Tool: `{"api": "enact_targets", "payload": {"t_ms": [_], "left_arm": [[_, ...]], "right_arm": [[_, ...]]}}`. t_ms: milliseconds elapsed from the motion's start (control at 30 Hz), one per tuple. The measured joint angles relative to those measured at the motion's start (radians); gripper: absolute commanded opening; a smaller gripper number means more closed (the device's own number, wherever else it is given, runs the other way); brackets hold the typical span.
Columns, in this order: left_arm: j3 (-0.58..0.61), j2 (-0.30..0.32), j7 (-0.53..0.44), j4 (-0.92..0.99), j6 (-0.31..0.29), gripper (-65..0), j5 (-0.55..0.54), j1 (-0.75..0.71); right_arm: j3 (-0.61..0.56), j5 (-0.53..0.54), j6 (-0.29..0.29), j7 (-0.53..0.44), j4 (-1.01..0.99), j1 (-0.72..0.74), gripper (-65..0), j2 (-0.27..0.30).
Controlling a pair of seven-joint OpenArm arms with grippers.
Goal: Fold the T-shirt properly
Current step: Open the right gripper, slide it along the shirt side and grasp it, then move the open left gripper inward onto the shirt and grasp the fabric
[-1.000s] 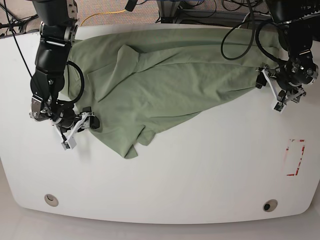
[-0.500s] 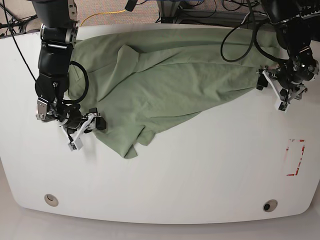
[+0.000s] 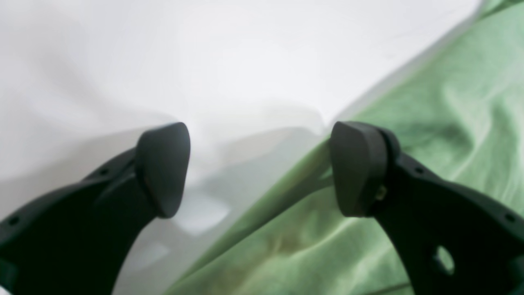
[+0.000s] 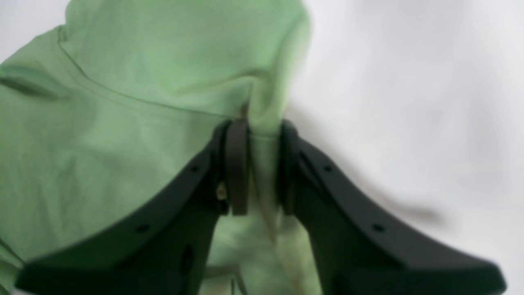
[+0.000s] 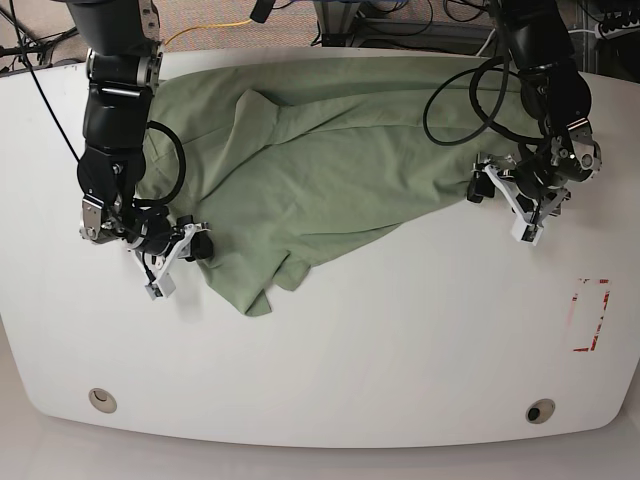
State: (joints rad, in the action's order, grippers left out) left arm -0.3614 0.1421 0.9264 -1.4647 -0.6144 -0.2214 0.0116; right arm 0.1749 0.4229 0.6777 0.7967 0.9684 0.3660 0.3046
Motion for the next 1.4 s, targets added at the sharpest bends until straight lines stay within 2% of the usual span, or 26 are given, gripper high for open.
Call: {"api": "enact_targets", "payload": {"t_ms": [67,133,167,300,367,467,567,900,1133,1233,1300,1400], "left_arm": [[0.03,0.003,0.001,-0.003,-0.007,-15.3,0.004,0.0],[0.049,0.002,0.011,-0.014,-0.051,-18.3,0.007,0.002],[0.06,0.0,0.024,-0.026,-0.08,-21.2,0.007,-0.002],[0.063,-0.008,0.019,-0.05,-0.083,-39.0,0.002,-0.028],[0.062,-0.006,0.023,-0.05,-0.083,-50.0,0.005,-0.028],[0.062,-0.005,0.026,-0.05,-0.083,-59.3,0.004,-0.029],[0.063,-0.004,0.025,-0.05,-0.083,-62.4,0.003,-0.031],[0.063,0.019,0.045,-0.255,-0.083,-62.6,0.019,-0.039],[0.159,0.037,0.045,-0.321,-0.086,-61.2,0.011,-0.041],[0.16,0.042,0.046,-0.312,-0.085,-51.7,0.016,-0.041],[0.161,0.045,0.058,-0.28,-0.086,-38.9,0.016,-0.034],[0.161,0.042,0.095,-0.229,-0.085,-25.7,0.018,-0.031]], "right_arm": [[0.0,0.0,0.0,0.0,0.0,0.0,-54.7,0.0],[0.0,-0.001,0.0,0.0,0.0,0.0,-54.7,0.001],[0.0,-0.001,0.0,0.0,0.0,-0.001,-54.7,0.001],[0.0,0.001,0.0,0.0,0.0,-0.002,-54.7,0.0],[0.0,0.0,0.0,-0.001,0.0,-0.002,-54.7,0.0],[0.0,-0.002,0.0,0.003,0.01,-0.005,-54.7,0.0],[0.0,-0.001,-0.004,0.013,0.043,-0.021,-54.7,0.0],[0.002,-0.004,-0.005,0.057,0.091,-0.029,-54.9,0.003],[0.003,-0.006,-0.005,0.098,0.202,-0.069,-55.0,0.003],[0.004,-0.004,-0.005,0.114,0.277,-0.083,-55.0,0.003],[0.003,-0.004,-0.005,0.116,0.301,-0.085,-55.0,0.003],[0.002,-0.003,-0.005,0.117,0.304,-0.087,-55.0,0.0]]}}
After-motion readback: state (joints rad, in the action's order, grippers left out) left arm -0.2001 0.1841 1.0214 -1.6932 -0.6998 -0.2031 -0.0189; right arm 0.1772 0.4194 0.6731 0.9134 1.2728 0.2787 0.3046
